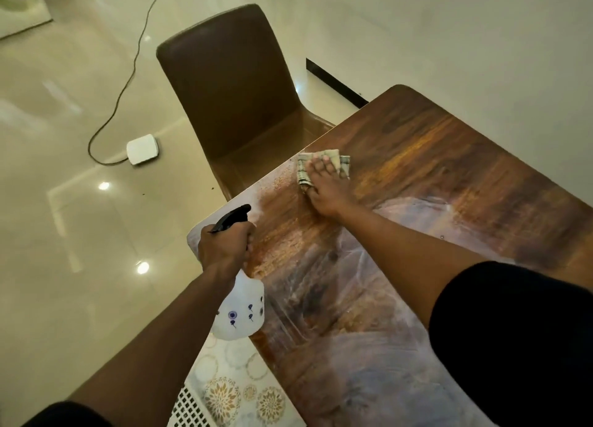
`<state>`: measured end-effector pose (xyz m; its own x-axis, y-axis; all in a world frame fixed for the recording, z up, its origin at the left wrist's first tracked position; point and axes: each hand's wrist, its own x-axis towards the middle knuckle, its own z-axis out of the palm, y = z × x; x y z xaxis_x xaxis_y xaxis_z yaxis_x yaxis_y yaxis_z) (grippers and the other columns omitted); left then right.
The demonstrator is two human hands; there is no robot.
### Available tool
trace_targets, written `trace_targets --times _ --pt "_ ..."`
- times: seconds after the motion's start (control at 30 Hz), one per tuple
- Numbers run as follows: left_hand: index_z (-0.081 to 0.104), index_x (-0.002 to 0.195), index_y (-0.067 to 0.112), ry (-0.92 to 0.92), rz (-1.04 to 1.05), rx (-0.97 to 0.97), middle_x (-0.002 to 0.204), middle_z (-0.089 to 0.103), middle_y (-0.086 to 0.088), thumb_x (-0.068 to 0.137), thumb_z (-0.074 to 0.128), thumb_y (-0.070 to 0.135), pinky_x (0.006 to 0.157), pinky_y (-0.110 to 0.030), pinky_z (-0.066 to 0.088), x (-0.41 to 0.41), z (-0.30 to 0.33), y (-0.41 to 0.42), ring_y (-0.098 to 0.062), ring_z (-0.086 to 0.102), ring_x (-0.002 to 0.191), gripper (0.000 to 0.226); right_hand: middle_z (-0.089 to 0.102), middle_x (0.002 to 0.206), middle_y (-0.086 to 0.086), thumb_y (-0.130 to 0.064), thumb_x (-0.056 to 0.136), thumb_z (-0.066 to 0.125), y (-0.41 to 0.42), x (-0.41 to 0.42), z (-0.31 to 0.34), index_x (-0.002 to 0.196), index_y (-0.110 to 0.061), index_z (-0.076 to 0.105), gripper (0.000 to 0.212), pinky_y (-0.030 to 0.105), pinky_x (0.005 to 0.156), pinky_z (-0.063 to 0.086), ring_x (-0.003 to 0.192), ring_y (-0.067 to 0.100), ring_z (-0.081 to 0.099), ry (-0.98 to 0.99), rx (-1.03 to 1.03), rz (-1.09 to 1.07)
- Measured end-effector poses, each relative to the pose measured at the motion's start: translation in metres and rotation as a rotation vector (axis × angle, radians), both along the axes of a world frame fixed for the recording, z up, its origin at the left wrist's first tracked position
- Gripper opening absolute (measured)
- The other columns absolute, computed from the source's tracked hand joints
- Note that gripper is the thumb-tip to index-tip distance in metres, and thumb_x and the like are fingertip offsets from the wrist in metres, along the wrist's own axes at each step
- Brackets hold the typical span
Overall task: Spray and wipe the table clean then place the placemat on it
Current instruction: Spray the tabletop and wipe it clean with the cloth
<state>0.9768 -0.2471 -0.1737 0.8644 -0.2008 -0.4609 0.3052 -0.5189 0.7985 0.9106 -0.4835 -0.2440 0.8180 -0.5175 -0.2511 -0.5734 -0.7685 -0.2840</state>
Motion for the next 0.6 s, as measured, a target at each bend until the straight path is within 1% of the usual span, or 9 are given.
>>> trace_targets --times 0.07,0.1,0.13,0.2,0.3,0.37,0.43,0.53,0.6 --pt "0.076 0.070 0.023 -0.005 -0.027 0.011 0.063 0.067 -0.011 0.087 0.075 0.015 0.056 -0.031 0.045 0.004 -0.003 0.010 -0.023 0.055 0.051 0.019 -0.011 0.172 0.002 -0.040 0.109 0.030 0.032 0.018 -0.003 0.165 -0.022 -0.002 0.067 0.047 0.127 -0.001 0.158 0.022 -0.013 -0.004 -0.022 0.083" --pt "0.076 0.069 0.023 -0.008 -0.039 0.025 0.064 0.070 -0.011 0.086 0.076 0.018 0.058 -0.032 0.047 0.005 -0.005 0.014 -0.024 0.057 0.053 0.018 -0.012 0.172 0.001 -0.039 0.109 0.030 0.049 0.022 -0.005 0.165 -0.022 -0.003 0.067 0.047 0.127 -0.001 0.158 0.022 -0.013 -0.011 -0.028 0.130" --pt "0.078 0.070 0.018 -0.012 -0.039 0.037 0.065 0.073 -0.011 0.085 0.076 0.020 0.059 -0.034 0.049 0.007 -0.006 0.019 -0.024 0.059 0.054 0.016 -0.012 0.172 0.001 -0.039 0.109 0.031 0.066 0.025 -0.007 0.165 -0.023 -0.004 0.068 0.047 0.127 -0.002 0.158 0.022 -0.014 -0.021 -0.029 0.185" --pt "0.079 0.072 0.009 -0.009 -0.031 0.057 0.067 0.075 -0.012 0.082 0.075 0.025 0.061 -0.036 0.052 0.011 -0.010 0.026 -0.024 0.060 0.054 0.019 -0.012 0.172 0.000 -0.040 0.109 0.033 0.089 0.026 -0.013 0.165 -0.024 -0.004 0.069 0.045 0.127 -0.005 0.158 0.020 -0.014 -0.035 -0.059 0.310" --pt "0.079 0.073 0.006 -0.010 -0.037 0.066 0.067 0.075 -0.012 0.084 0.075 0.023 0.059 -0.034 0.052 0.014 -0.014 0.029 -0.021 0.057 0.050 0.020 -0.013 0.171 -0.004 -0.039 0.108 0.035 0.081 0.024 -0.017 0.164 -0.027 -0.005 0.069 0.042 0.126 -0.005 0.157 0.016 -0.015 -0.027 -0.090 0.459" --pt "0.080 0.075 0.006 -0.001 -0.035 0.046 0.067 0.074 -0.012 0.086 0.075 0.021 0.057 -0.033 0.050 0.017 -0.016 0.029 -0.020 0.056 0.048 0.019 -0.012 0.171 -0.006 -0.036 0.109 0.034 0.058 0.026 -0.013 0.163 -0.030 -0.005 0.068 0.041 0.125 -0.004 0.154 0.012 -0.017 -0.024 -0.075 0.489" --pt "0.080 0.080 0.006 -0.006 -0.038 0.033 0.069 0.075 -0.013 0.088 0.075 0.020 0.057 -0.032 0.050 0.018 -0.019 0.028 -0.019 0.057 0.048 0.017 -0.011 0.171 -0.006 -0.034 0.109 0.033 0.031 0.029 -0.009 0.164 -0.031 -0.004 0.066 0.044 0.126 -0.003 0.155 0.012 -0.015 -0.024 -0.048 0.417" --pt "0.080 0.087 0.008 -0.016 -0.036 0.035 0.071 0.075 -0.012 0.088 0.076 0.021 0.056 -0.029 0.050 0.019 -0.022 0.028 -0.018 0.060 0.050 0.014 -0.008 0.172 -0.004 -0.036 0.110 0.030 -0.011 0.038 -0.004 0.165 -0.026 -0.002 0.064 0.050 0.128 0.002 0.158 0.016 -0.012 -0.020 -0.014 0.209" --pt "0.079 0.087 0.009 -0.018 -0.031 0.041 0.071 0.076 -0.011 0.088 0.076 0.023 0.057 -0.030 0.051 0.020 -0.025 0.029 -0.019 0.062 0.053 0.014 -0.005 0.173 -0.001 -0.038 0.111 0.029 -0.034 0.042 -0.002 0.165 -0.023 0.001 0.063 0.049 0.128 0.000 0.158 0.018 -0.010 -0.014 -0.018 0.069"
